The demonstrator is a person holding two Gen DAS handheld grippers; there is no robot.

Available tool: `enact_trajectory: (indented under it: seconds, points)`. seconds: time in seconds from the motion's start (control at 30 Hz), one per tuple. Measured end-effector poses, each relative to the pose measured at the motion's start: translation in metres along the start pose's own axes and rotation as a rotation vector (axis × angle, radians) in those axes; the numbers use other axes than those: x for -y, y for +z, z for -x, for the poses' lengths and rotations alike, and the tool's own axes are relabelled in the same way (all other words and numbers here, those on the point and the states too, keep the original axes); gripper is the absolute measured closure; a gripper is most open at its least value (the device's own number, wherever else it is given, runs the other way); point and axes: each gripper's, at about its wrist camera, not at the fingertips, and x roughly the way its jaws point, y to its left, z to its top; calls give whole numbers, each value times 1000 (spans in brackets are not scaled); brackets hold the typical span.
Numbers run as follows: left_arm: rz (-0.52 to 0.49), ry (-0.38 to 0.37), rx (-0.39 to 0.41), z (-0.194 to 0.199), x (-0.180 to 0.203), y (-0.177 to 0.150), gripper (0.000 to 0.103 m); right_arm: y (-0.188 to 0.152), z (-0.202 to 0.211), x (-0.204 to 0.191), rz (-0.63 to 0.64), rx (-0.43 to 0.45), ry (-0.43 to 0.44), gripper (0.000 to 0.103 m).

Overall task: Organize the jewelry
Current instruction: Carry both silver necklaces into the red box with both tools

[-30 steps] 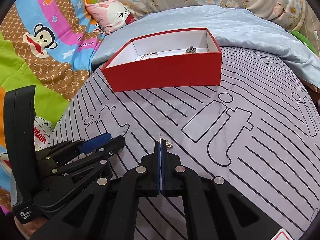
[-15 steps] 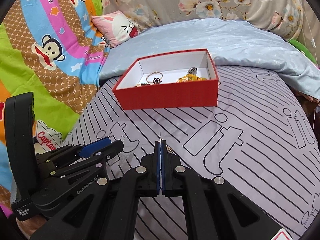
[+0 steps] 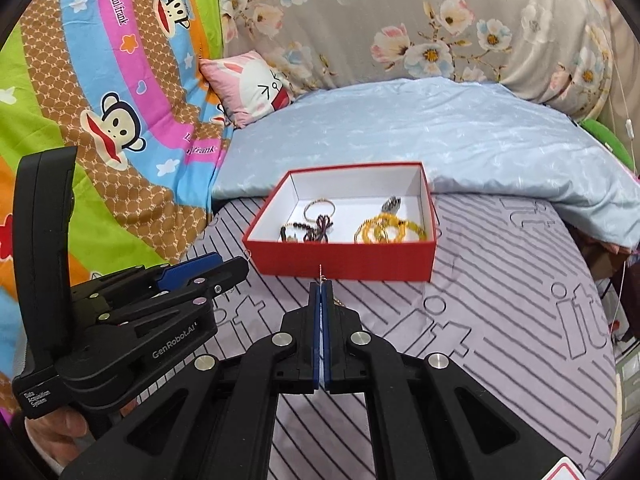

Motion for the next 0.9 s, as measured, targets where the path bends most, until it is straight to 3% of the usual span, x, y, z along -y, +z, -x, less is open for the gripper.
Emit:
enact_trajectory:
  seconds: [0.57, 0.9]
  points:
    - [-1, 54, 81, -33, -3, 76, 78, 75, -31, 13, 43, 77, -31, 103]
    - [15, 77, 74, -71, -14, 99, 78, 107, -79, 37, 16, 51, -25, 103]
